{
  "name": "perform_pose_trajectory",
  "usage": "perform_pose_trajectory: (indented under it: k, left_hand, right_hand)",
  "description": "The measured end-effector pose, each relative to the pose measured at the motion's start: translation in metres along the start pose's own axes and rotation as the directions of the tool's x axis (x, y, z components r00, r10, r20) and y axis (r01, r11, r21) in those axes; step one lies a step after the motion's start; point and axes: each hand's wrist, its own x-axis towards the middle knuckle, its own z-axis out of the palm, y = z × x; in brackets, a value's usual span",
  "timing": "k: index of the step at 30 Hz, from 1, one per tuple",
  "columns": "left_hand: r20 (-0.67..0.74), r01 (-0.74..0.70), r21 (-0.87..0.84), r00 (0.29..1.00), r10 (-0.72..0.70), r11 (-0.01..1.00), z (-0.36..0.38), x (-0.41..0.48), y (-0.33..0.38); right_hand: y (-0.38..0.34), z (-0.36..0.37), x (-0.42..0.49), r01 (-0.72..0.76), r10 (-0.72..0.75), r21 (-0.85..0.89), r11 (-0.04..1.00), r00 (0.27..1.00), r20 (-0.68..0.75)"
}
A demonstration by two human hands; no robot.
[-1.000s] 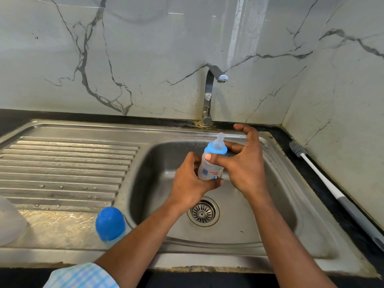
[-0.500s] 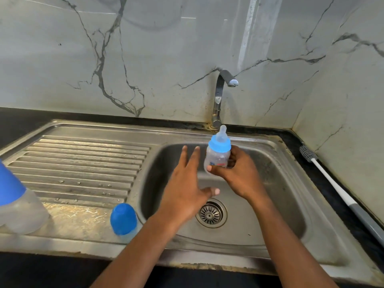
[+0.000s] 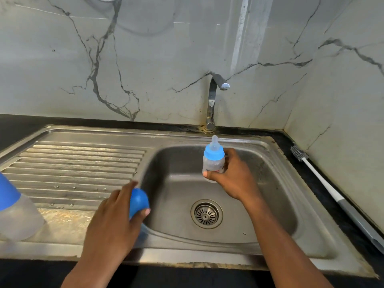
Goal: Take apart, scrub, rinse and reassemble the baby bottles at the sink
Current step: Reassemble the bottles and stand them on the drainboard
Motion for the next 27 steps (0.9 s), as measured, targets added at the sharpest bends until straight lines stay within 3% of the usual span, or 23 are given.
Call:
perform_pose_trajectory:
  k: [3, 5, 6, 7, 8, 9, 10, 11, 13, 15, 17, 19, 22, 27]
  left_hand:
    - [-0.221, -0.14, -0.417, 0.974, 0.049, 0.898, -0.004, 0.033, 0.042]
    - [-0.383, -0.339, -0.479, 0.911, 0.154, 0.81, 0.0, 0.058, 0.062]
    - [-0.358, -0.387, -0.46, 0.904, 0.232, 0.799, 0.008, 0.071, 0.063]
    - [-0.227, -0.398, -0.411, 0.916, 0.331, 0.82, 0.022, 0.085, 0.062]
    - [-0.028, -0.394, -0.282, 0.915, 0.403, 0.874, 0.037, 0.091, 0.059]
    - [0.133, -0.408, -0.176, 0.892, 0.432, 0.896, 0.049, 0.089, 0.056]
    - [0.134, -0.424, -0.151, 0.886, 0.444, 0.893, 0.059, 0.088, 0.054]
    - [0.018, -0.403, -0.235, 0.908, 0.419, 0.884, 0.067, 0.091, 0.054]
    - [-0.148, -0.26, -0.504, 0.965, 0.214, 0.824, 0.073, 0.096, 0.058]
    - [-0.013, -0.013, -0.763, 1.0, 0.004, 0.646, 0.073, 0.098, 0.06]
    - [0.151, 0.183, -0.914, 0.982, -0.114, 0.362, 0.079, 0.1, 0.06]
    - [0.23, 0.26, -0.936, 0.962, -0.147, 0.238, 0.085, 0.1, 0.057]
    - [0.271, 0.302, -0.926, 0.95, -0.157, 0.228, 0.088, 0.099, 0.054]
    - [0.348, 0.369, -0.919, 0.925, -0.154, 0.141, 0.089, 0.1, 0.053]
  right_hand:
    - [-0.011, -0.005, -0.001, 0.097, -0.077, 0.053, 0.994, 0.95, -0.304]
    - [-0.016, -0.009, -0.003, 0.25, -0.14, 0.14, 0.958, 0.834, -0.534]
    - [-0.012, -0.01, -0.002, 0.26, -0.145, 0.129, 0.957, 0.812, -0.566]
    - [-0.007, -0.011, 0.002, 0.192, -0.113, 0.107, 0.975, 0.854, -0.509]
    - [0.001, -0.01, 0.006, 0.028, -0.013, 0.04, 0.999, 0.938, -0.345]
    - [0.014, -0.006, 0.007, -0.135, 0.119, -0.085, 0.987, 0.978, -0.172]
    - [0.02, -0.005, 0.007, -0.205, 0.189, -0.203, 0.958, 0.977, -0.096]
    - [0.024, -0.007, 0.01, -0.211, 0.18, -0.238, 0.948, 0.973, -0.142]
    - [0.022, -0.014, 0.013, -0.154, 0.12, -0.105, 0.982, 0.953, -0.279]
    - [0.016, -0.019, 0.01, -0.168, 0.148, -0.158, 0.973, 0.98, -0.135]
    - [0.013, -0.014, 0.006, -0.175, 0.22, -0.335, 0.926, 0.97, 0.1]
    - [0.012, -0.007, 0.001, -0.146, 0.185, -0.299, 0.943, 0.977, 0.107]
    - [0.001, -0.007, 0.002, -0.075, 0.089, -0.222, 0.972, 0.994, 0.056]
    - [-0.001, 0.0, 0.003, -0.016, 0.048, -0.293, 0.956, 0.994, 0.1]
